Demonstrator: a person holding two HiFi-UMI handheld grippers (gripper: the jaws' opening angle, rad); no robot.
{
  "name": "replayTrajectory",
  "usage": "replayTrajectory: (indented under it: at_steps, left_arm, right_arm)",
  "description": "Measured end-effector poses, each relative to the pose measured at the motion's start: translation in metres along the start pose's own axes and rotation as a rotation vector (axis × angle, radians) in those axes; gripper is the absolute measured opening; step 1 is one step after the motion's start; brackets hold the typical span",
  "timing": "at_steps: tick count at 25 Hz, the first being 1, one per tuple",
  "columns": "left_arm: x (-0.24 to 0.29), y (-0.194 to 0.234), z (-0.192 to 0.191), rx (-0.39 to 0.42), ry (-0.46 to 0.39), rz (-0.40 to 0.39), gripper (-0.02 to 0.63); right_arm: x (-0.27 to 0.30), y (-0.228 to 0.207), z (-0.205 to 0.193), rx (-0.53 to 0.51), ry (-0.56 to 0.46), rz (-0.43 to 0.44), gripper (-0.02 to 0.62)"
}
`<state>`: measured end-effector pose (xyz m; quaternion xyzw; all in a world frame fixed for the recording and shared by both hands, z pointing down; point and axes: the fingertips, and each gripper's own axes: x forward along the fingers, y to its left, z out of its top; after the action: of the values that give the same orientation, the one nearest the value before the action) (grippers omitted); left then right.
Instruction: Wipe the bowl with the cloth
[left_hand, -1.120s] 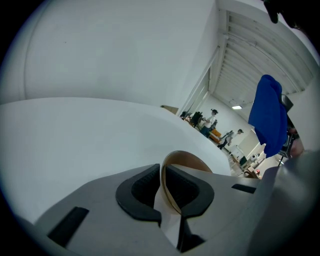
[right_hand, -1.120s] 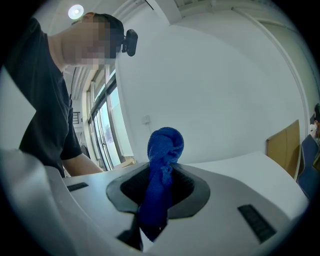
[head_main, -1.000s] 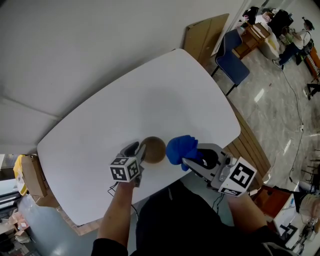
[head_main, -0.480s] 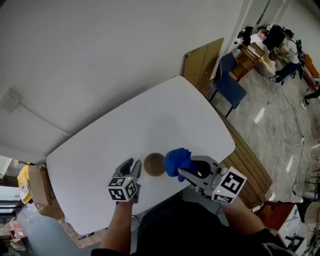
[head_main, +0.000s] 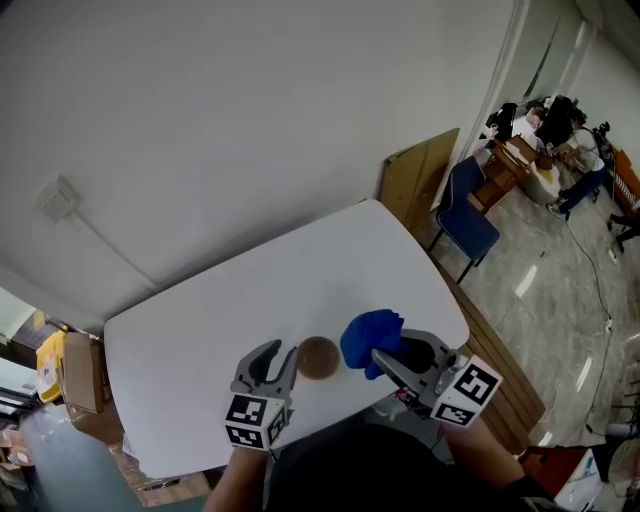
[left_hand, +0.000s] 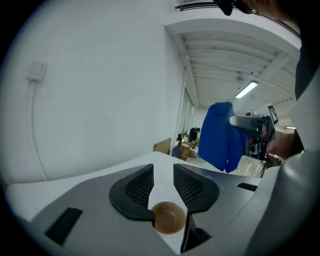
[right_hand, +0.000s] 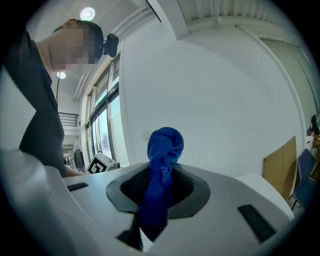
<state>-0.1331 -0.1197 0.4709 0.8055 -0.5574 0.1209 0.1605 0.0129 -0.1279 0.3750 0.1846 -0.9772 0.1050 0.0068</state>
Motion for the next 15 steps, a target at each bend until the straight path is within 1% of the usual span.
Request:
replayTrajectory:
  at_steps: [3,6,9,11,13,15]
  left_arm:
    - [-0.021,-0.002,0.024,0.003,-0.068,0.037,0.116]
    - [-0.031,-0.005,0.045,0.0,-0.112,0.048,0.11]
    - [-0.043,-0.009,0.068,0.035,-0.169,0.067,0.107]
    - [-0.052,-0.008,0.084,0.062,-0.22,0.095,0.064]
    - [-0.057,-0.006,0.094,0.083,-0.255,0.118,0.054]
    - [-0.061,-0.006,0.099,0.099,-0.271,0.133,0.047]
  right_arm:
    - [-0.005,0.004,0.015,-0.01,-0.037,0.005,0.081]
    - [-0.005,0.005,0.031,-0.014,-0.066,0.017,0.081]
    - [-0.001,0.007,0.043,-0.018,-0.089,0.027,0.081]
    - [0.005,0.009,0.048,-0.031,-0.096,0.026,0.081]
    - [0.009,0.009,0.051,-0.039,-0.099,0.024,0.081]
    - [0.009,0.01,0.051,-0.037,-0.101,0.025,0.081]
